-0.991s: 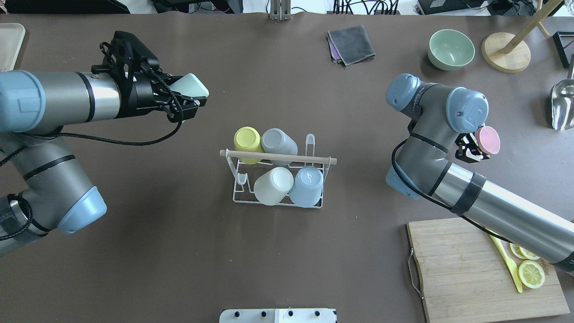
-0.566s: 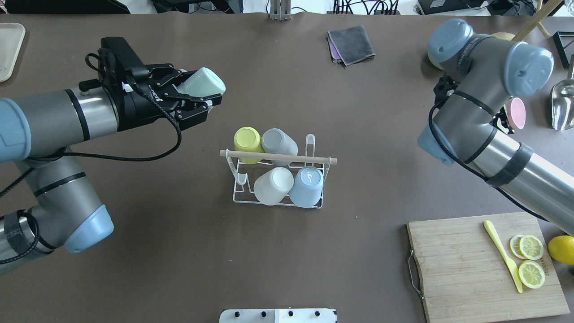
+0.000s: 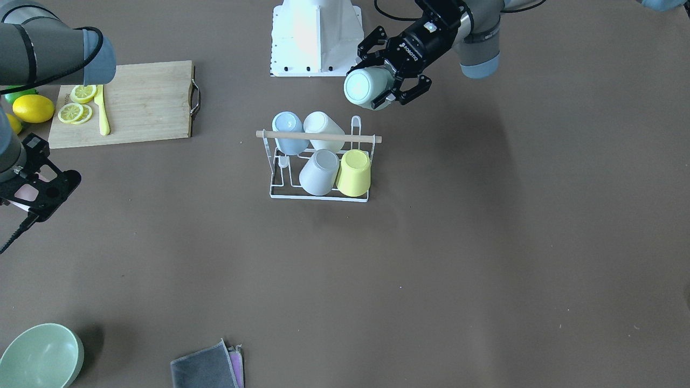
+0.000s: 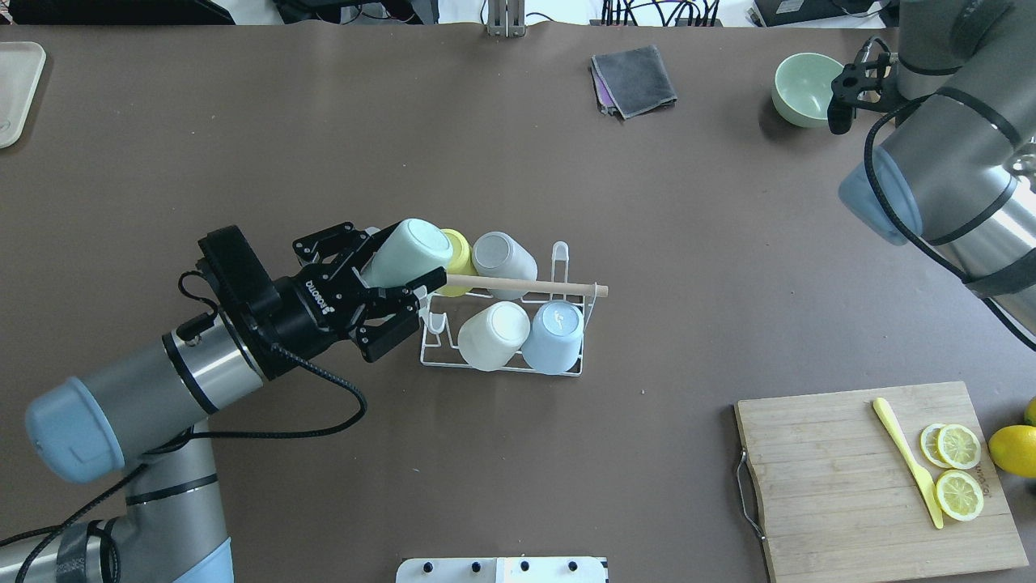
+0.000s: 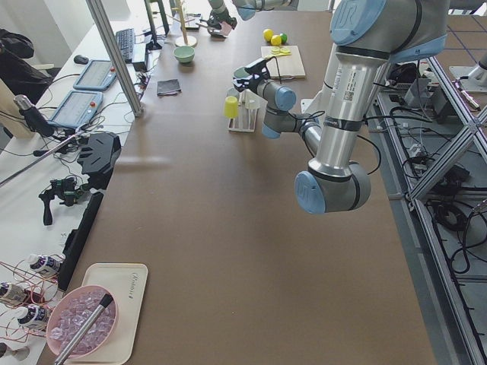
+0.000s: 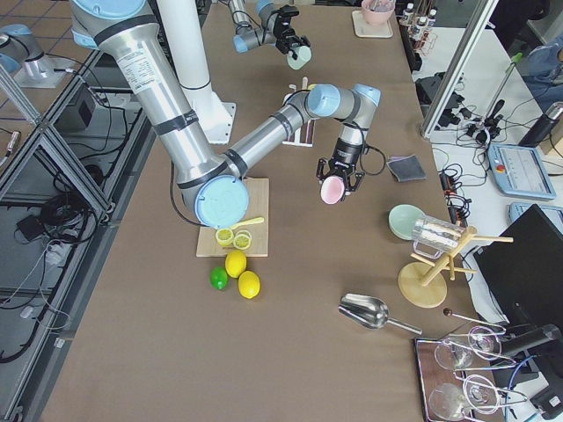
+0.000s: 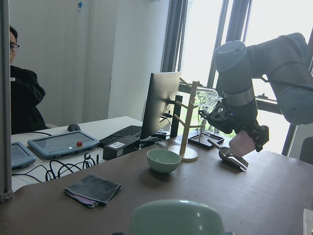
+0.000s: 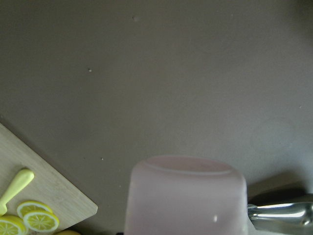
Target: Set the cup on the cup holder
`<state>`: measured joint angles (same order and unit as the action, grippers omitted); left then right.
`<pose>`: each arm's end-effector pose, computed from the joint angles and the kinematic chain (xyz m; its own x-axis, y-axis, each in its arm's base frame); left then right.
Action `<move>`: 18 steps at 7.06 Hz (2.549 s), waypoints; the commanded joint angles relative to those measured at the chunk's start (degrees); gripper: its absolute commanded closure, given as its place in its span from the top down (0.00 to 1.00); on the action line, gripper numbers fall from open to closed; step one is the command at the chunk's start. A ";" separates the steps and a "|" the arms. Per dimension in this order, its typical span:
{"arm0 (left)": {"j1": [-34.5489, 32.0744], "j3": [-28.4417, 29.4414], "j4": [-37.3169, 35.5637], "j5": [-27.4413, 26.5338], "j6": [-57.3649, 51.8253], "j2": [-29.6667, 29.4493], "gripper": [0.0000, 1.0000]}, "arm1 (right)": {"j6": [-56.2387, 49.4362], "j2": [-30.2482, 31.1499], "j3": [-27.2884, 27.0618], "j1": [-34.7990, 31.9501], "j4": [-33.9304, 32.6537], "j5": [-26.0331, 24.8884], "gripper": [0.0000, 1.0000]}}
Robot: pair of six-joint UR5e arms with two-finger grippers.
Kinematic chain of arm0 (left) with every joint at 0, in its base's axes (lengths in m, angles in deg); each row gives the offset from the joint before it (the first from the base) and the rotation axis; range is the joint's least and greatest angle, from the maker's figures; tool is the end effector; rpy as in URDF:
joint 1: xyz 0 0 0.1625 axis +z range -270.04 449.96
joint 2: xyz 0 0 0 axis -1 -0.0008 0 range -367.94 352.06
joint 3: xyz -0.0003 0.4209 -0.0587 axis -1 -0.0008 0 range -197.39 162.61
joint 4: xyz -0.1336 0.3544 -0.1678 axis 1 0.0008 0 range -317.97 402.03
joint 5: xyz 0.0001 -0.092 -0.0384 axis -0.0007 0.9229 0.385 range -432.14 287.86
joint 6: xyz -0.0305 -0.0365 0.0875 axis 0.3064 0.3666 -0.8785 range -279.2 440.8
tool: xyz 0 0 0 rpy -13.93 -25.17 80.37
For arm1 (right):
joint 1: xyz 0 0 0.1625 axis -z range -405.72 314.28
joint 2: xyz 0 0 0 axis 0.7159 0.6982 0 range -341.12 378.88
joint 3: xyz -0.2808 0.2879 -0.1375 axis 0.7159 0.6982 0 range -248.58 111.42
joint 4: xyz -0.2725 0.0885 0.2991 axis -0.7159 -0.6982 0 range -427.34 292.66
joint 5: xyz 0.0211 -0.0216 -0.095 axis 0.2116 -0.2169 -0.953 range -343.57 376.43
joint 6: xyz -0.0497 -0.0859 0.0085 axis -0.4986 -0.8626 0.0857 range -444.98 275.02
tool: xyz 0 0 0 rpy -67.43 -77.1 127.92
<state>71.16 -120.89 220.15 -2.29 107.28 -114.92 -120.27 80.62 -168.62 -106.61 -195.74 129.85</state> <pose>0.4160 -0.3186 0.2377 0.3251 0.7770 -0.5391 0.6681 0.2148 0.7124 -0.2142 -0.5772 0.3854 0.3736 -0.8686 0.3256 0.8604 0.4556 0.2283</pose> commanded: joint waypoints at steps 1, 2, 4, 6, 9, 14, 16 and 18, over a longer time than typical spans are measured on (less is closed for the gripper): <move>3.85 1.36 2.49 -4.97 -2.13 0.02 0.00 | 1.72 0.30 -1.04 -3.26 8.89 11.96 0.00; 3.95 1.72 2.32 -5.42 -2.22 -0.33 0.00 | 1.97 1.09 -1.39 -3.36 17.74 13.38 0.00; 3.86 3.22 2.40 -5.51 -6.31 -2.51 0.00 | 1.89 5.11 -0.78 -4.14 32.69 19.62 0.00; 3.77 5.32 2.49 -5.42 -6.79 -3.94 0.00 | 1.46 5.93 0.62 -4.23 42.07 19.99 0.00; 3.60 7.52 3.19 -5.42 -6.79 -4.11 0.00 | 9.28 3.48 9.59 -4.15 58.61 24.90 0.00; 3.42 8.93 3.28 -5.42 -6.79 -4.20 0.00 | 40.27 4.07 11.17 -3.97 97.11 19.41 0.00; 3.42 9.19 3.28 -5.42 -6.79 -4.55 0.00 | 49.40 4.26 15.72 -2.75 114.43 15.61 0.00; 3.42 9.28 3.20 -5.42 -6.79 -5.08 0.00 | 63.16 4.26 15.92 4.94 130.41 2.85 0.00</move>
<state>74.57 -111.70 223.41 -7.72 100.49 -119.62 -65.39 84.85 -153.22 -106.21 -75.68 140.39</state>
